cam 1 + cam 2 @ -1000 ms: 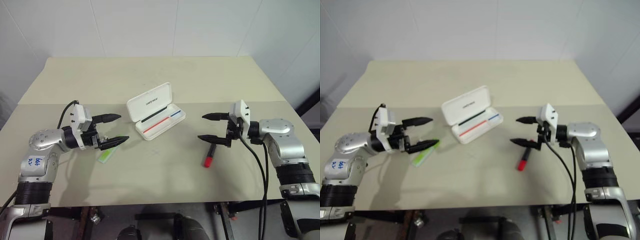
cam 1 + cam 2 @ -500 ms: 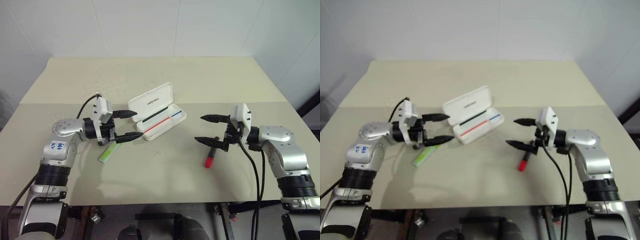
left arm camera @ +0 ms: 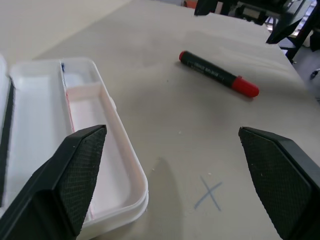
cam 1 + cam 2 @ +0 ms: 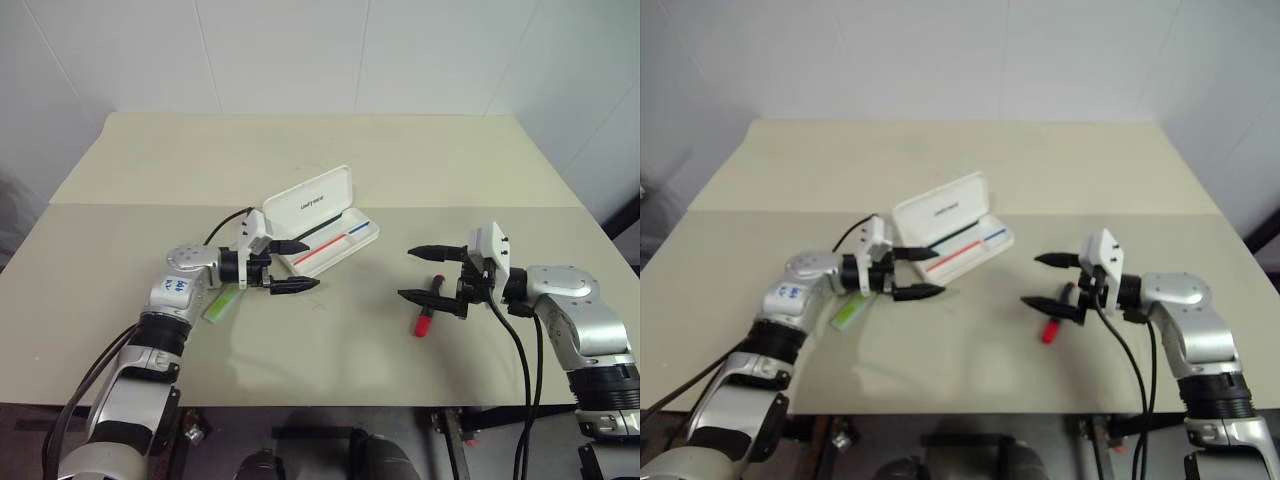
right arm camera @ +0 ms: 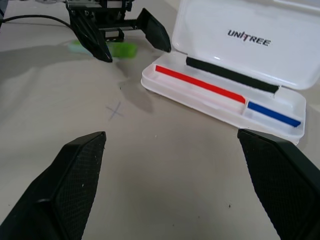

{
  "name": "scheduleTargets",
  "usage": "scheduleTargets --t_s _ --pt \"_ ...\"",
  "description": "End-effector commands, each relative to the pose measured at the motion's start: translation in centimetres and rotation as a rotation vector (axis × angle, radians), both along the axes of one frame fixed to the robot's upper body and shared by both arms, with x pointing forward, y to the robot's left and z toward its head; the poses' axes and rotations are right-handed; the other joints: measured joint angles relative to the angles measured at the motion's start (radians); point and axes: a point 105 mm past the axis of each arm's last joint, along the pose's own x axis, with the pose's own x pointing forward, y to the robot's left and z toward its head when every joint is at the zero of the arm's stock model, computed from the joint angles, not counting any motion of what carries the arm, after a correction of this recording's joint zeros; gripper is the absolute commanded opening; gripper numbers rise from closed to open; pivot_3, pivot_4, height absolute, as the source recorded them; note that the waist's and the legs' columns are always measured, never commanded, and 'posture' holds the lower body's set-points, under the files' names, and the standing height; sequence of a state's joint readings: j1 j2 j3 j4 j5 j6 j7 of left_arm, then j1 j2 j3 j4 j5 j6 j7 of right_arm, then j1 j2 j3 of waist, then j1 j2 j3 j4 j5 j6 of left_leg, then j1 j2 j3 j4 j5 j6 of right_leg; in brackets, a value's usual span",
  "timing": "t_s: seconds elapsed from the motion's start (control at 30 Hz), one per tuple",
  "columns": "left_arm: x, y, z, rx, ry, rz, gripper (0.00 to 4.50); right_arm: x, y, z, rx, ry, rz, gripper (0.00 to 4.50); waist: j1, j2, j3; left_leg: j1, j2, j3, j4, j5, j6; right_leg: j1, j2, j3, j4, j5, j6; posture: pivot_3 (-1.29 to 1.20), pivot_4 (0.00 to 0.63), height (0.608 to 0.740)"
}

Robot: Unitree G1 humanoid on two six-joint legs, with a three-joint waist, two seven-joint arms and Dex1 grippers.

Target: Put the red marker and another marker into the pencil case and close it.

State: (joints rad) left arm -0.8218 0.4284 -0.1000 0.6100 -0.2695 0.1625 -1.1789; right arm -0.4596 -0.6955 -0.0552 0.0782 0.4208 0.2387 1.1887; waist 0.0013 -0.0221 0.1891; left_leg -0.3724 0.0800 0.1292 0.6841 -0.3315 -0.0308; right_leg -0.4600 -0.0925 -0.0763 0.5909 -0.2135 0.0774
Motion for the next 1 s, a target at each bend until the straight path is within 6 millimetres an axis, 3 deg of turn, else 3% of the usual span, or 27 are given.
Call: scheduleTargets --t_s 0.03,0.4,0.7,0.8,1.0 --pt "0.7 -0.8 0.4 0.029 -0.029 -0.013 4.5 -0.3 0.0 1.4 0.028 -0.071 -0.006 4.47 0.0 0.0 0.0 0.0 0.0 0.0 0.0 0.0 0.0 0.0 0.0 0.0 0.0 0.0 0.0 0.0 0.15 0.74" --pt "1.2 -2.1 -1.6 0.166 0.065 -0.071 4.5 -0.3 -0.1 1.2 0.035 -0.075 -0.023 4.47 -0.001 0.0 0.0 0.0 0.0 0.0 0.001 0.0 0.0 0.0 0.0 0.0 0.0 0.0 0.0 0.0 0.15 0.74" --pt "2.9 -1.4 -3.0 0.392 0.065 0.031 4.5 0.0 0.2 1.2 0.041 -0.08 -0.024 4.47 -0.004 0.0 0.0 0.003 0.0 -0.001 0.001 0.001 0.001 0.004 0.0 0.0 0.001 0.0 0.0 0.0 0.15 0.74" --pt "3.7 -0.3 -3.9 0.518 0.014 0.087 3.9 0.3 0.2 1.2 0.042 -0.082 -0.022 4.5 -0.008 -0.001 0.0 0.006 0.0 -0.002 0.001 0.0 0.005 0.007 0.0 0.0 -0.002 0.001 -0.001 0.0 0.15 0.74" --pt "4.2 -0.1 -3.9 0.595 -0.065 0.089 1.87 0.8 0.1 1.5 0.039 -0.091 -0.022 4.5 -0.027 -0.002 -0.001 0.014 0.0 -0.004 0.0 0.003 0.004 0.014 0.0 0.0 -0.002 0.002 -0.004 0.0 0.15 0.74"
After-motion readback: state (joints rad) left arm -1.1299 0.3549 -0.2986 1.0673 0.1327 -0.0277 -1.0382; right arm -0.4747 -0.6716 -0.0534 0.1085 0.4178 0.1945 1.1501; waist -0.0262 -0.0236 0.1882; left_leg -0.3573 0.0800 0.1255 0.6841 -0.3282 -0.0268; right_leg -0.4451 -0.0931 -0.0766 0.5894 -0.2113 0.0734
